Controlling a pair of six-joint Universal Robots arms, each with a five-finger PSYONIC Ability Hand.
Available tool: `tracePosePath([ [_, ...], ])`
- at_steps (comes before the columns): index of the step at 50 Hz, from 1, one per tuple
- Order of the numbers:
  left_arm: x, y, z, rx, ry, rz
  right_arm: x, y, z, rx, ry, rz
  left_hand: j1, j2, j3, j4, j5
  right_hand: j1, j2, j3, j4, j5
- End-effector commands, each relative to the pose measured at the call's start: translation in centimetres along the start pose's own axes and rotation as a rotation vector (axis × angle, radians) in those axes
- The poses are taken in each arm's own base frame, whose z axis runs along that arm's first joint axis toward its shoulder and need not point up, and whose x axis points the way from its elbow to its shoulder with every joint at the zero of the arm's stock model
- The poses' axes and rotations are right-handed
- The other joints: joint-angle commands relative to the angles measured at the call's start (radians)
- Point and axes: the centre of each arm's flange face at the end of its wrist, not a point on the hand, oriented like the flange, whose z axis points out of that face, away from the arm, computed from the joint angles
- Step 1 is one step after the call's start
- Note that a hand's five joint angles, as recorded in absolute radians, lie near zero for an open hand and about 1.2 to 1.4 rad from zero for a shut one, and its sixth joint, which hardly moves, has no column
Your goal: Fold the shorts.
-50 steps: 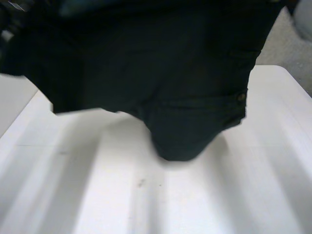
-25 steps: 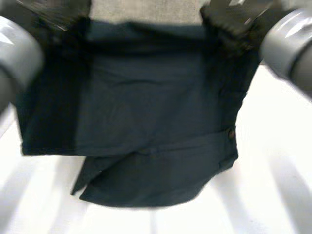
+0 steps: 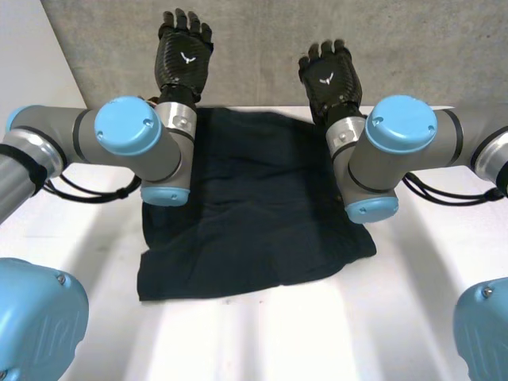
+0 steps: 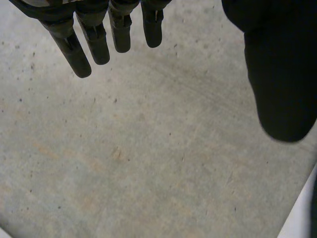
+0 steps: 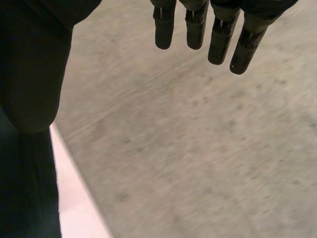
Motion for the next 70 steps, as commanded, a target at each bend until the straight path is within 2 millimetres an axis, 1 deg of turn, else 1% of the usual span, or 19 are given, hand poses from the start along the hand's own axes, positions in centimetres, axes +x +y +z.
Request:
tracePosePath([
  [1,-1.6,-2.7,-2.6,-0.024,0.051,-0.036,2.8,-2.0,-3.8,-0.178,-0.097,0.144,-0.016,-0.027,-0.036,-0.029,-0.047,-0.026,-0.041,-0.038,-0.058,-0.059],
  [3,-2.1,-3.1,-3.6,-0.044,0.070,-0.056,3.6,-2.7,-5.5,-0.217,-0.142,0.171,-0.015,-0.026,-0.036,-0.028,-0.047,-0.026,-0.041,-0.038,-0.058,-0.059],
  [6,-4.1,-4.3,-5.8,-0.073,0.089,-0.114,4.7,-2.7,-7.2,-0.268,-0.179,0.180,-0.016,-0.027,-0.036,-0.029,-0.047,-0.026,-0.041,-0.038,-0.058,-0.059],
  [7,-4.8,-4.8,-7.2,-0.098,0.107,-0.154,5.1,-2.6,-8.4,-0.306,-0.216,0.186,-0.016,-0.027,-0.036,-0.029,-0.047,-0.026,-0.041,-0.038,-0.058,-0.059],
  [10,-5.5,-4.9,-9.7,-0.155,0.145,-0.225,5.1,-2.3,-10.4,-0.368,-0.288,0.199,0.011,0.000,-0.009,-0.002,-0.020,-0.026,-0.041,-0.038,-0.058,-0.059],
  [11,-5.8,-4.9,-11.4,-0.201,0.171,-0.273,4.7,-1.9,-11.8,-0.418,-0.336,0.212,0.055,0.044,0.035,0.042,0.023,-0.026,-0.041,-0.038,-0.058,-0.059],
  [18,-6.3,-4.2,-18.2,-0.432,0.291,-0.399,3.7,1.3,-16.5,-0.581,-0.463,0.272,0.079,0.068,0.058,0.066,0.047,0.087,0.072,0.075,0.055,0.054],
  [19,-6.2,-3.8,-19.9,-0.505,0.324,-0.411,3.5,1.6,-17.0,-0.588,-0.476,0.280,0.105,0.094,0.085,0.092,0.074,0.093,0.078,0.081,0.061,0.060],
  [23,-5.9,-2.8,-23.6,-0.704,0.415,-0.426,2.5,3.1,-18.2,-0.559,-0.519,0.312,0.155,0.144,0.135,0.142,0.124,0.248,0.233,0.236,0.217,0.215],
  [27,-5.9,-2.2,-26.2,-0.873,0.478,-0.441,1.9,4.4,-18.5,-0.506,-0.509,0.306,0.217,0.206,0.196,0.204,0.185,0.295,0.281,0.283,0.264,0.262],
  [30,-6.0,-1.8,-27.3,-0.938,0.489,-0.449,1.2,5.6,-18.5,-0.498,-0.498,0.306,0.279,0.267,0.258,0.265,0.247,0.325,0.310,0.313,0.293,0.292],
  [37,-6.3,-0.2,-27.1,-0.947,0.433,-0.456,0.4,7.3,-18.0,-0.503,-0.492,0.298,0.384,0.373,0.364,0.371,0.353,0.507,0.492,0.495,0.475,0.474],
  [44,-5.4,1.1,-26.6,-0.939,0.418,-0.453,0.3,8.3,-17.2,-0.502,-0.483,0.299,0.384,0.373,0.364,0.371,0.353,0.943,0.929,0.931,0.912,0.911],
  [46,-5.0,1.6,-26.4,-0.939,0.418,-0.451,0.2,8.5,-17.0,-0.504,-0.483,0.299,0.384,0.373,0.364,0.371,0.353,1.194,1.179,1.182,1.162,1.161],
  [53,-4.3,2.3,-25.8,-0.918,0.414,-0.440,0.6,8.1,-16.8,-0.498,-0.472,0.299,0.469,0.458,0.449,0.456,0.438,1.196,1.181,1.184,1.164,1.163],
  [61,-3.7,2.9,-25.1,-0.869,0.399,-0.435,1.2,7.3,-16.8,-0.492,-0.456,0.308,0.906,0.895,0.886,0.893,0.875,1.196,1.181,1.184,1.164,1.163],
  [63,-3.6,3.0,-25.1,-0.864,0.411,-0.406,1.2,7.3,-16.9,-0.495,-0.458,0.308,1.176,1.165,1.155,1.163,1.144,1.196,1.181,1.184,1.164,1.163],
  [67,-3.6,2.5,-25.2,-0.839,0.445,-0.340,1.6,6.7,-17.2,-0.516,-0.461,0.301,1.206,1.195,1.185,1.193,1.174,1.196,1.181,1.184,1.164,1.163],
  [70,-4.9,1.2,-25.1,-0.806,0.458,-0.285,2.2,5.8,-17.7,-0.555,-0.476,0.303,1.206,1.195,1.185,1.193,1.174,1.196,1.181,1.184,1.164,1.163],
])
